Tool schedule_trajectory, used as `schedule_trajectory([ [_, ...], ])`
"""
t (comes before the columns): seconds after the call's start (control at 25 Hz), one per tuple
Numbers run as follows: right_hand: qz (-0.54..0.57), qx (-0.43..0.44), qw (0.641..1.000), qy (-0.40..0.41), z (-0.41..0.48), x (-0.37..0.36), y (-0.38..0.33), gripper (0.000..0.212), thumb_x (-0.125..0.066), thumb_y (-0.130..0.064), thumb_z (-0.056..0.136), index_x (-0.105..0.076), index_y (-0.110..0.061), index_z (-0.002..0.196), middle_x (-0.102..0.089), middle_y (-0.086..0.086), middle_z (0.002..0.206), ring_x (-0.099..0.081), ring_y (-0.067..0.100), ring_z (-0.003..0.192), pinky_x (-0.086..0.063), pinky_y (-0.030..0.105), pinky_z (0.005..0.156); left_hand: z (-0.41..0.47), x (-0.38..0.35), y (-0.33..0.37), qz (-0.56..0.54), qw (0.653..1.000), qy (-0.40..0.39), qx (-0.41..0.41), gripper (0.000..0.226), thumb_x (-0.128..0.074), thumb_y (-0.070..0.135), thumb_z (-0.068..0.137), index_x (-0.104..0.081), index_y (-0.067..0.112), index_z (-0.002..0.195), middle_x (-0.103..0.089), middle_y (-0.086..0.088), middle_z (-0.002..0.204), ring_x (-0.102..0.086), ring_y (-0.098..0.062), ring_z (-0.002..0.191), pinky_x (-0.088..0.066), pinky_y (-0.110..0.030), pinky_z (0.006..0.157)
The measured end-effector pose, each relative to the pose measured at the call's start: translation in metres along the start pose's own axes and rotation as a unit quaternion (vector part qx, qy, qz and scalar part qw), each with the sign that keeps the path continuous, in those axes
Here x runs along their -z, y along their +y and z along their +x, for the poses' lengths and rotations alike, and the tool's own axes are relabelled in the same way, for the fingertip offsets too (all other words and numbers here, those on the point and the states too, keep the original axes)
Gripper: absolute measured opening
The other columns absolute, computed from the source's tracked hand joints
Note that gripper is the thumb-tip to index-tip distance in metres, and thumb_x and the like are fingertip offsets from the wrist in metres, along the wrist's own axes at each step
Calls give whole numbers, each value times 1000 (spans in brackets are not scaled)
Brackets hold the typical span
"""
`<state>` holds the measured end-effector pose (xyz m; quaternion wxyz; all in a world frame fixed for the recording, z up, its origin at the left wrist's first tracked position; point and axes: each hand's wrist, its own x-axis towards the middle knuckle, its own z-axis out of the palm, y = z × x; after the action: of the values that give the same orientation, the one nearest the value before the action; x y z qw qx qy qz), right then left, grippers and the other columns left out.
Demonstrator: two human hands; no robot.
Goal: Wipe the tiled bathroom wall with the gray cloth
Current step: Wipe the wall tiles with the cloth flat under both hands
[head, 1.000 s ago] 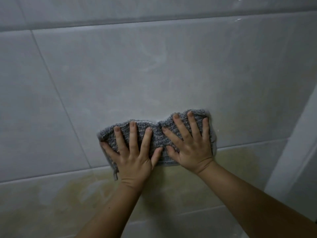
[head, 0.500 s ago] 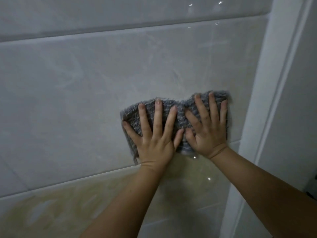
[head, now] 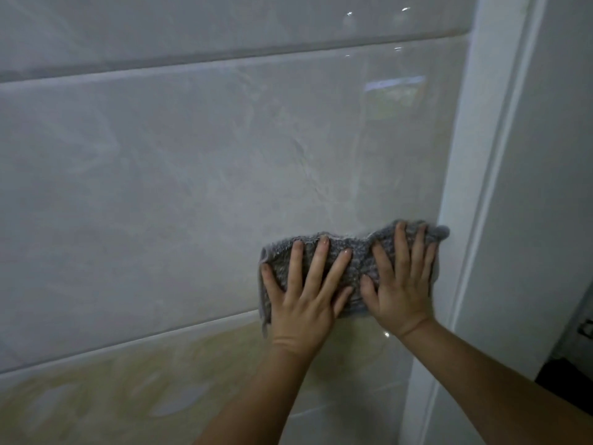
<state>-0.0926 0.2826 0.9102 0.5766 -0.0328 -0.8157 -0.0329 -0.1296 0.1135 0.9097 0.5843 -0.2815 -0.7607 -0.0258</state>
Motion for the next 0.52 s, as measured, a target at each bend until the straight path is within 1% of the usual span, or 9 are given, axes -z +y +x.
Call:
schedule_trajectory([
  [0.12, 21, -5, 1000, -4, 20, 7, -12, 63, -42, -42, 88, -23, -24, 145, -17, 16, 156, -12, 49, 142, -10, 69, 112, 20, 13, -16, -16, 1000, 11, 9, 61, -49, 61, 95, -36, 36, 149, -23, -4, 162, -4, -32, 152, -3, -68, 114],
  [0.24, 31, -8, 998, 51, 98, 27, -26, 59, -41, -41, 92, -34, -22, 147, -26, 19, 156, -18, 50, 141, -12, 69, 111, 98, 36, -41, -35, 996, 61, 63, 58, -44, 62, 97, -42, 33, 148, -30, -7, 158, -20, -40, 147, -8, -73, 110],
  [0.28, 28, -10, 997, 71, 127, 35, -27, 57, -41, -40, 93, -38, -21, 146, -29, 20, 155, -20, 50, 141, -13, 69, 111, 125, 45, -49, -30, 994, 71, 75, 58, -41, 62, 98, -41, 33, 148, -32, -8, 157, -25, -42, 145, -10, -73, 109],
  [0.36, 15, -13, 995, 100, 172, 46, -28, 55, -39, -38, 95, -41, -20, 147, -32, 20, 154, -23, 50, 141, -15, 67, 111, 164, 57, -61, -12, 993, 75, 87, 59, -34, 63, 99, -37, 34, 150, -34, -8, 157, -29, -43, 144, -12, -73, 109],
  [0.44, 4, -19, 994, 112, 182, 47, -29, 54, -36, -37, 96, -40, -19, 147, -32, 19, 154, -23, 48, 142, -16, 66, 112, 176, 59, -63, 8, 993, 72, 89, 60, -29, 65, 100, -35, 35, 151, -33, -7, 158, -29, -42, 144, -13, -72, 110],
  [0.52, 0, -24, 993, 115, 170, 43, -26, 54, -34, -38, 97, -39, -19, 148, -31, 19, 154, -22, 47, 142, -15, 65, 112, 167, 56, -58, 17, 994, 71, 82, 60, -31, 64, 99, -35, 34, 151, -33, -7, 158, -28, -42, 144, -12, -71, 111],
])
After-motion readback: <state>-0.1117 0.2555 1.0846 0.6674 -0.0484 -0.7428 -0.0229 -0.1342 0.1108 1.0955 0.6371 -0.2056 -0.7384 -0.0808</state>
